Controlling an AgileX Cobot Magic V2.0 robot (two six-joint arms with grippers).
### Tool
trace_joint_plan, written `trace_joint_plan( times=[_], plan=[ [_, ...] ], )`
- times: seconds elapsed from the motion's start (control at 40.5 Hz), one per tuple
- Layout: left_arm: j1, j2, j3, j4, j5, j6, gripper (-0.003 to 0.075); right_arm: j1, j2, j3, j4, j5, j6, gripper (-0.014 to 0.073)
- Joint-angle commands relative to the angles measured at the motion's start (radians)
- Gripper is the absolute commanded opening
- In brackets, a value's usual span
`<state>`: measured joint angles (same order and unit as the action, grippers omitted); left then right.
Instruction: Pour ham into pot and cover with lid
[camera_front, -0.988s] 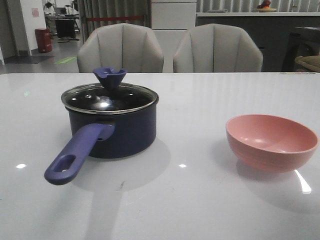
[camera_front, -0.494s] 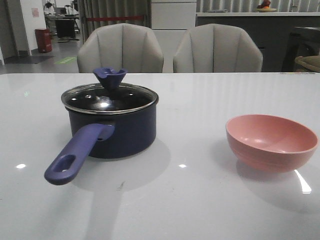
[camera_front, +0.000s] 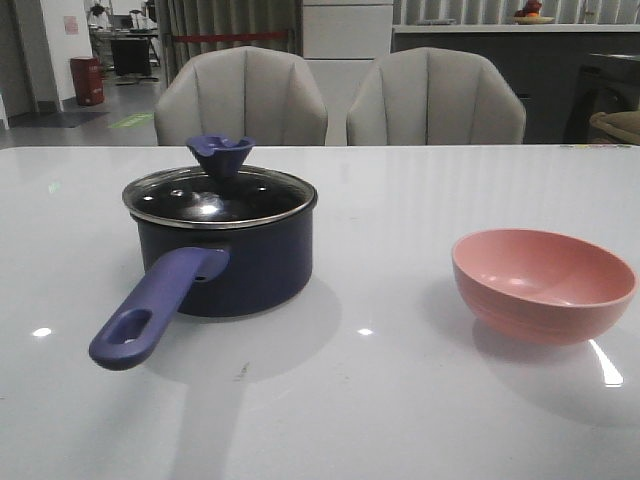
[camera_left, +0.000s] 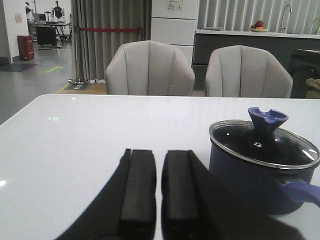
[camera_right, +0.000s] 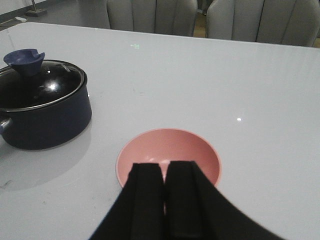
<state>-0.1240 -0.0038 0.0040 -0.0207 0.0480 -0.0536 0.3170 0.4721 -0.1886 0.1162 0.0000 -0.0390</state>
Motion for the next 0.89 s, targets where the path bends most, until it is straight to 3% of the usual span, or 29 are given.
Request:
trace_joint_plan(
  times=[0.0,0.148,0.321,0.519,0.667,0.865],
  plan=[
    [0.003,-0.018,0.021,0.001,-0.081,-0.014,0.0132,-0.004,-0.002,-0.027,-0.015,-0.087,-0.045,0.0155],
    [0.003,-0.018,0.021,0.001,-0.081,-0.014,0.0132,-0.034,-0.12,-0.026,-0.039,-0.008,-0.07,0.0155],
    [0.003,-0.018,0.021,0.001,-0.081,-0.014,0.0132,-0.147,-0.285,-0.008,-0.116,0.123,-0.07,0.0155],
    [0.003,-0.018,0.021,0.001,-0.081,-0.014,0.0132,-0.235,-0.453,0.133,-0.125,0.044,-0.065,0.0155],
    [0.003,-0.018,0.021,0.001,-0.081,-0.014,0.0132,-0.22,-0.501,0.211,-0.108,-0.043,-0.057,0.0155],
    [0.003,-0.018,0.021,0.001,-0.081,-0.014,0.0132,-0.192,-0.503,0.21,-0.09,-0.055,-0.057,0.0155]
  ],
)
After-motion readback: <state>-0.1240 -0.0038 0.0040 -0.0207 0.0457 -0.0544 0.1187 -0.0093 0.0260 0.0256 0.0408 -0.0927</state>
